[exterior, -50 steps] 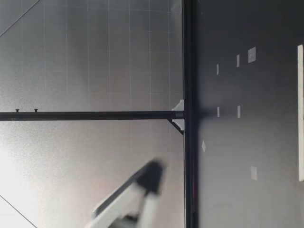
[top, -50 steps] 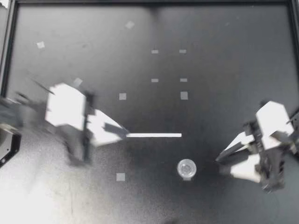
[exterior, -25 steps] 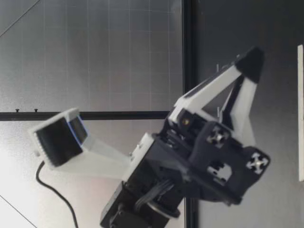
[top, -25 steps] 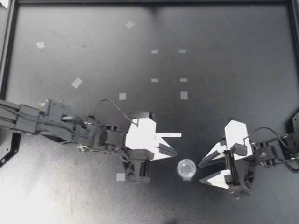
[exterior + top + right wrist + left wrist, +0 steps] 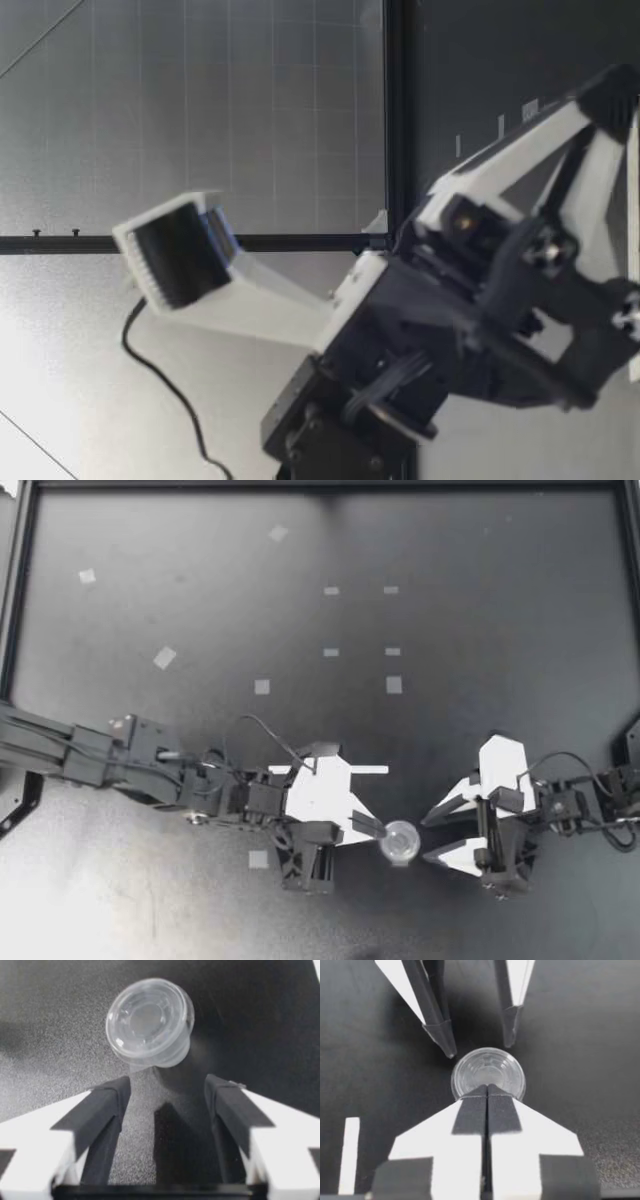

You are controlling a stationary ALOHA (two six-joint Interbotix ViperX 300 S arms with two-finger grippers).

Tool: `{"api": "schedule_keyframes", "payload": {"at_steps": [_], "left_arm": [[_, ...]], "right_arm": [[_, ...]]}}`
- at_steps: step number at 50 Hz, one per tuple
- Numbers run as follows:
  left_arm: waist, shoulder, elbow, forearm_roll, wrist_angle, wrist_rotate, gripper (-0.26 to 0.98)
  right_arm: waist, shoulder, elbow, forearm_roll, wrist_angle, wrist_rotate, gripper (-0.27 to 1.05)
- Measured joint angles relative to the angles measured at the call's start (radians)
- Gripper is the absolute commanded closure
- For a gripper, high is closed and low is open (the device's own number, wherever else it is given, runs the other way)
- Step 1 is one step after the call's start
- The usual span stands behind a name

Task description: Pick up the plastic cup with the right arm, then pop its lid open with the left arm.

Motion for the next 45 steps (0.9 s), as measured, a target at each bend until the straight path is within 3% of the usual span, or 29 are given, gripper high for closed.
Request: {"api": "schedule_keyframes", "payload": {"at_steps": [45], "left_arm": [[0.000, 0.052, -0.031, 0.000, 0.000, -0.003, 0.86]], "right_arm": [[0.000, 0.055, -0.038, 0.009, -0.020, -0.043, 0.16]]}}
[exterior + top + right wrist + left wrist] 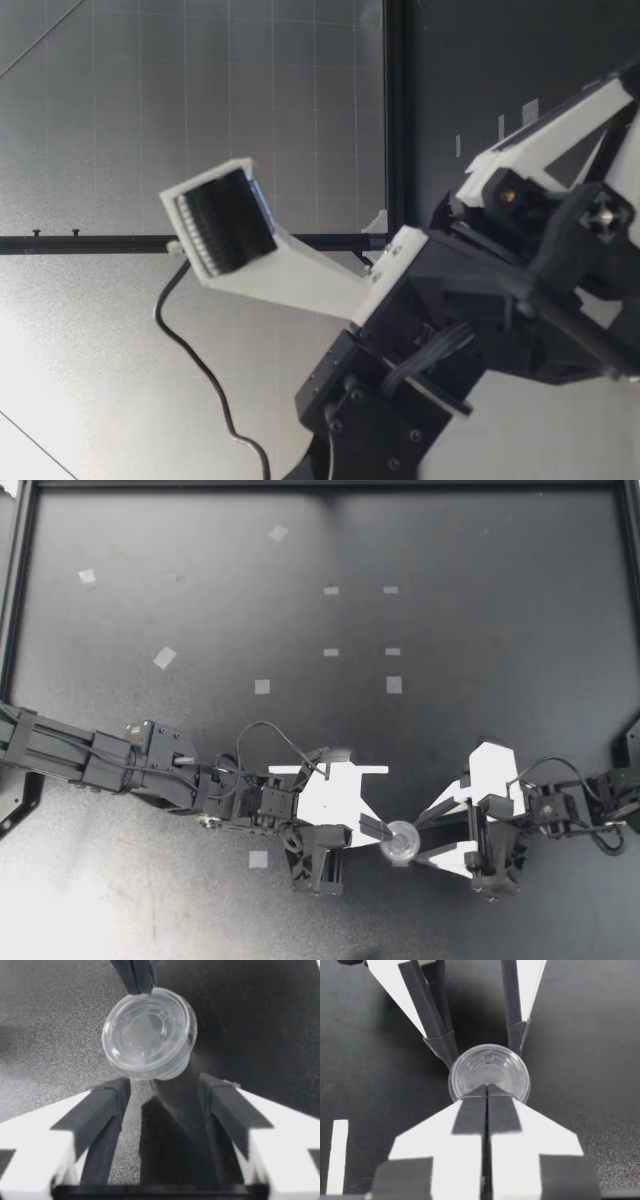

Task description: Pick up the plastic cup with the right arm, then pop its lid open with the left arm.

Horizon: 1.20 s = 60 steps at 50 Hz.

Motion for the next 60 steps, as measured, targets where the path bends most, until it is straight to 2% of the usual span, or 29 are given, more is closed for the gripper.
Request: {"api": "schedule_keyframes", "payload": {"at_steps": [47, 60], "left_arm": [[0.000, 0.034, -0.015, 0.000, 0.000, -0.002, 0.86], [0.000, 0.034, -0.015, 0.000, 0.000, -0.002, 0.86]], "right_arm": [[0.000, 0.028, -0.040, 0.000, -0.012, -0.014, 0.17], [0.000, 0.026, -0.054, 0.000, 0.046, -0.017, 0.18]]}}
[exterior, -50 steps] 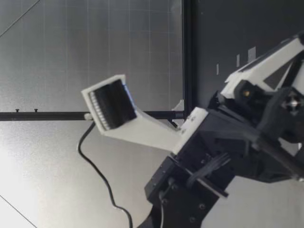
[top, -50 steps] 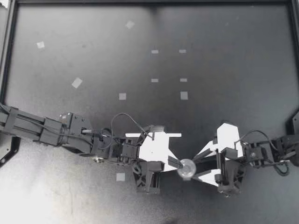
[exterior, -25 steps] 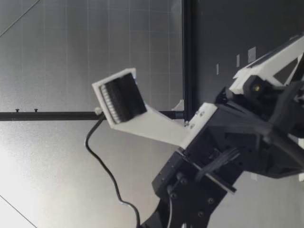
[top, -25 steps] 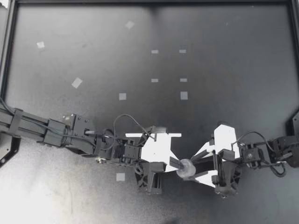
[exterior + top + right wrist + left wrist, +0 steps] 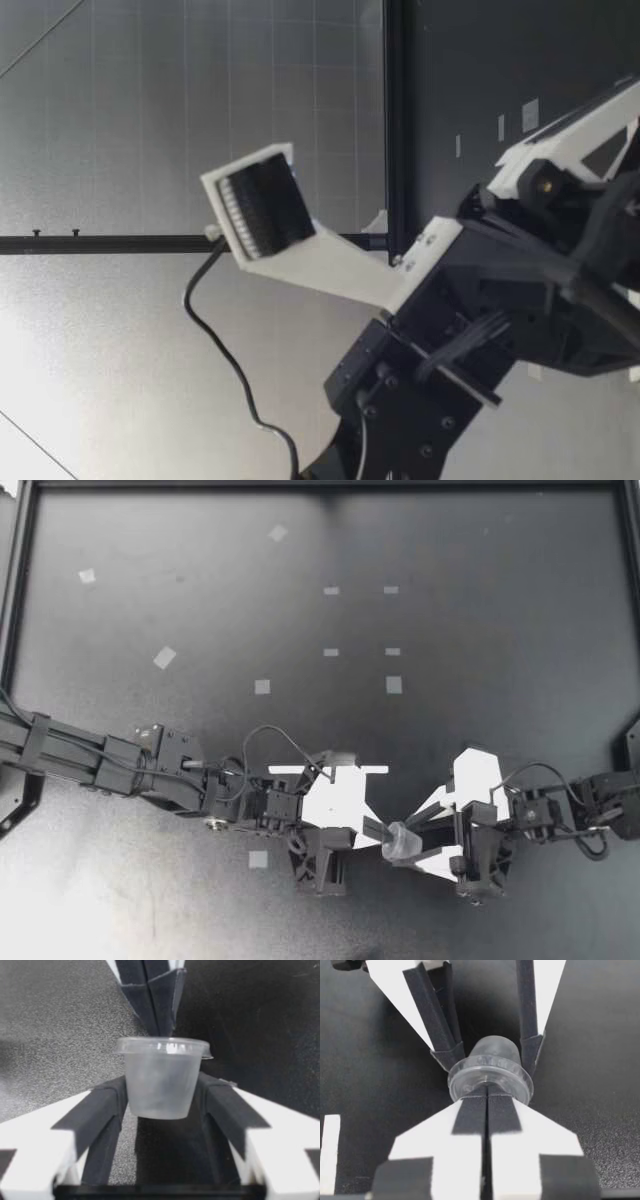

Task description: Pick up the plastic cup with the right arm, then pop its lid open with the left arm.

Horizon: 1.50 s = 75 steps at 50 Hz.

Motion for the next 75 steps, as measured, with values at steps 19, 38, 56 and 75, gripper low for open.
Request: {"api": "schedule_keyframes", "payload": {"at_steps": [19, 38, 56, 75], "left_arm": [[0.000, -0.002, 0.008, 0.000, 0.000, -0.002, 0.85], [0.011, -0.318, 0.273, -0.126, -0.083, -0.284, 0.72], [0.011, -0.304, 0.486, -0.124, -0.897, -1.243, 0.10], [0.011, -0.250, 0.413, -0.067, -0.899, -1.402, -0.02]], "right_arm": [[0.000, -0.011, -0.008, -0.032, 0.029, 0.000, 0.53], [0.000, -0.222, 0.109, -0.037, -0.244, -0.126, 0.53], [-0.002, -0.172, 0.067, 0.086, -0.635, -0.440, 0.53], [-0.080, -0.063, -0.060, 0.091, -0.637, -0.491, 0.53]]}}
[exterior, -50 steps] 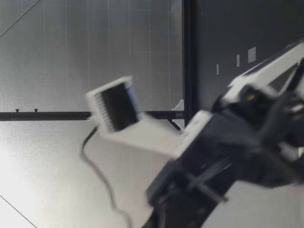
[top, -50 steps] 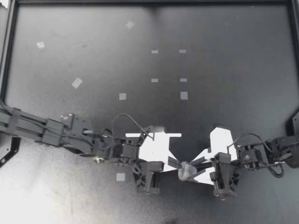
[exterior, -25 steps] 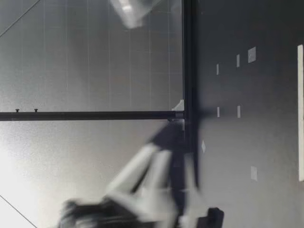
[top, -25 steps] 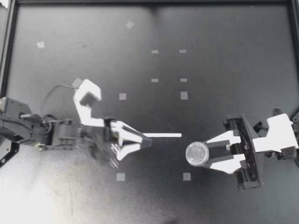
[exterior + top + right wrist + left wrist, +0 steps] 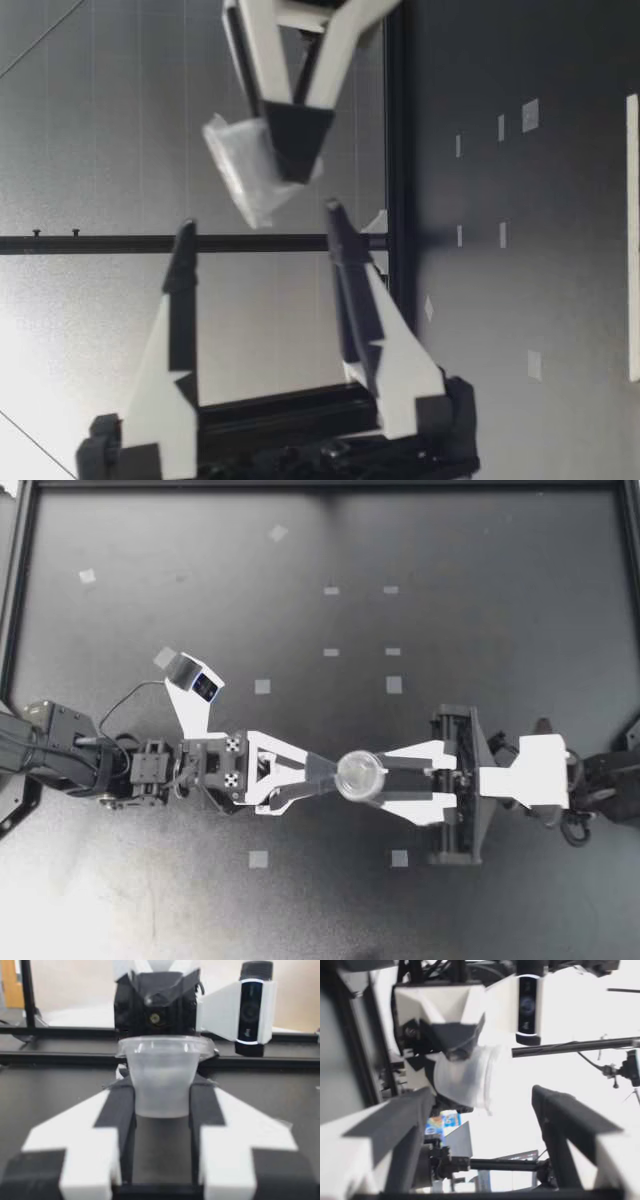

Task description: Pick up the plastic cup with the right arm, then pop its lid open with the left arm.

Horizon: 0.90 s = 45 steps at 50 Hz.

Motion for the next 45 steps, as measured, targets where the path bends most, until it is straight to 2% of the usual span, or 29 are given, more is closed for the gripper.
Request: {"api": "schedule_keyframes", "payload": {"at_steps": [25, 38, 45], "left_arm": [[0.000, -0.032, 0.018, 0.002, 0.026, 0.008, 0.03], [0.000, -0.031, 0.020, 0.002, 0.025, 0.017, 0.03], [0.000, -0.054, 0.015, 0.000, 0.014, 0.061, 0.03]], "right_arm": [[-0.002, 0.029, 0.003, 0.003, 0.061, 0.014, 0.53], [-0.003, 0.091, -0.011, 0.005, 0.146, 0.138, 0.53], [0.003, 0.104, 0.012, 0.000, 0.198, 0.167, 0.53]]}}
